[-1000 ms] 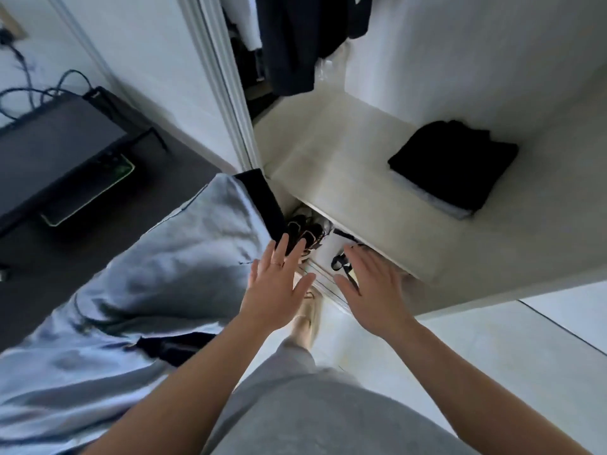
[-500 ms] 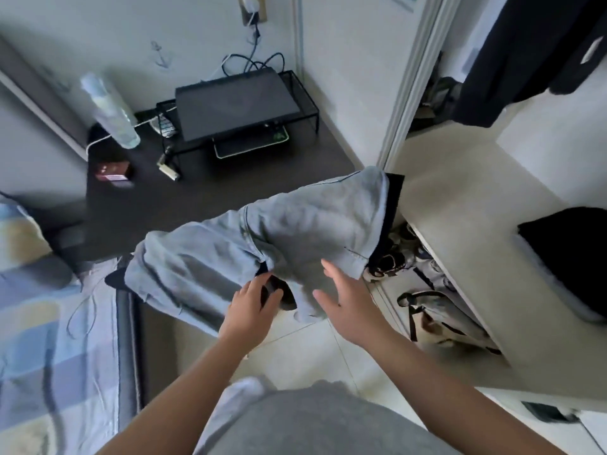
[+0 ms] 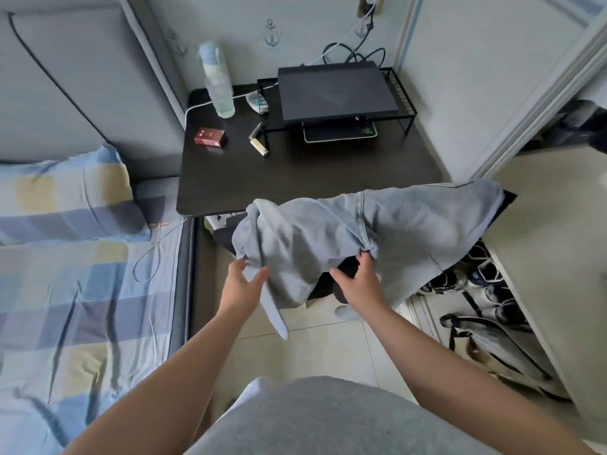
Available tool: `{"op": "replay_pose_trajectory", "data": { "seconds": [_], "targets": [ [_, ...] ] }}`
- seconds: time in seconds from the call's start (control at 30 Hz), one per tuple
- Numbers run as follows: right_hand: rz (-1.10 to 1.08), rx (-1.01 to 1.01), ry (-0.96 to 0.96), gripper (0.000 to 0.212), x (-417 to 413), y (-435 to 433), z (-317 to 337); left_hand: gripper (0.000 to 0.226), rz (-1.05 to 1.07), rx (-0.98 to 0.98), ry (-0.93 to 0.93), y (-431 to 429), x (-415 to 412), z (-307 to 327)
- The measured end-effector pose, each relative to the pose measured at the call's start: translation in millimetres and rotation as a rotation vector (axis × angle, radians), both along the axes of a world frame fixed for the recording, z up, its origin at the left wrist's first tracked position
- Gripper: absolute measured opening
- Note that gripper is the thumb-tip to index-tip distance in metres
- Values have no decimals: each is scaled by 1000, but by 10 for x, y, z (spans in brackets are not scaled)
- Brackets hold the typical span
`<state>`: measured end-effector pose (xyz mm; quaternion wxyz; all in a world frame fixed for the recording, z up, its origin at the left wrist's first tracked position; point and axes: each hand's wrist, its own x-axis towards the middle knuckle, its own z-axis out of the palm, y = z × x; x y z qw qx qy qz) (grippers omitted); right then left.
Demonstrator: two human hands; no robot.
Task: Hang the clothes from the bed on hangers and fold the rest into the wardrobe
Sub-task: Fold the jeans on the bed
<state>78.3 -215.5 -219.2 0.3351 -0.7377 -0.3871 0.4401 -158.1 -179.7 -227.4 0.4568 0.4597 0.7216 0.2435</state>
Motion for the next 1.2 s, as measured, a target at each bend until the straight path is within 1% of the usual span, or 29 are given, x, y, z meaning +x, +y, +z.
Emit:
{"op": "replay_pose_trajectory", "data": {
  "seconds": [0.07, 0.13, 0.17, 0.2, 0.23, 0.27, 0.3, 0.37, 0.43, 0.5, 0.53, 0.57, 0.6, 0.67, 0.7, 0.8, 0.9, 0.97, 1.07, 1.13, 1.2],
  "targets": [
    [-49, -57, 12, 49, -50, 72, -45, 62, -69, -19, 3, 84, -17, 18],
    [-88, -91, 8, 28, -102, 101, -63, 41, -121, -28, 23, 145, -35, 5],
    [-120, -89, 9, 29, -136, 96, -47, 31, -142, -32, 18, 159, -43, -3],
    [-152, -85, 11, 34, -164, 86, -39, 24, -153, -36, -1, 160, -50, -14],
    [-176, -84, 7, 36, -192, 62, -23, 22, -152, -39, -27, 155, -55, -22],
    [-188, -78, 7, 35, -226, 34, 3, 26, -141, -41, -47, 149, -63, -29],
    [-191, -79, 31, 31, -270, 1, 46, 35, -125, -40, -56, 144, -75, -34],
    [-198, -84, 141, 20, -360, -86, 143, 58, -88, -24, -28, 144, -115, -30],
    [-231, -49, 240, 14, -457, -183, 256, 76, -76, -18, -3, 147, -172, -32],
    [-260, 29, 298, 15, -533, -243, 441, 88, -61, -36, -84, 126, -195, -17],
    [-261, 69, 341, 20, -567, -258, 577, 89, -45, -47, -151, 117, -194, -3],
    [-256, 102, 391, 27, -592, -268, 726, 82, -47, -56, -206, 115, -189, 16],
    [-239, 143, 437, 30, -608, -271, 877, 67, -80, -66, -232, 116, -184, 45],
    [-169, 244, 504, 29, -611, -285, 1143, 37, -170, -93, -268, 109, -170, 147],
    [-134, 291, 545, 31, -595, -285, 1255, 28, -179, -100, -318, 105, -166, 215],
    [-9, 426, 626, 30, -549, -263, 1590, 15, -128, -38, -488, 142, -204, 524],
    [158, 502, 625, 33, -590, -200, 1977, 16, -65, 55, -651, 266, -330, 1029],
    [255, 534, 581, 43, -663, -123, 2222, 18, -58, 128, -754, 374, -446, 1442],
    [321, 609, 499, 46, -828, 30, 2590, 23, -109, 248, -919, 508, -630, 2089],
    [351, 672, 459, 48, -955, 134, 2841, 24, -146, 338, -983, 561, -756, 2497],
    [409, 740, 396, 51, -1122, 229, 3128, 23, -133, 442, -1017, 592, -920, 2878]
  ]
}}
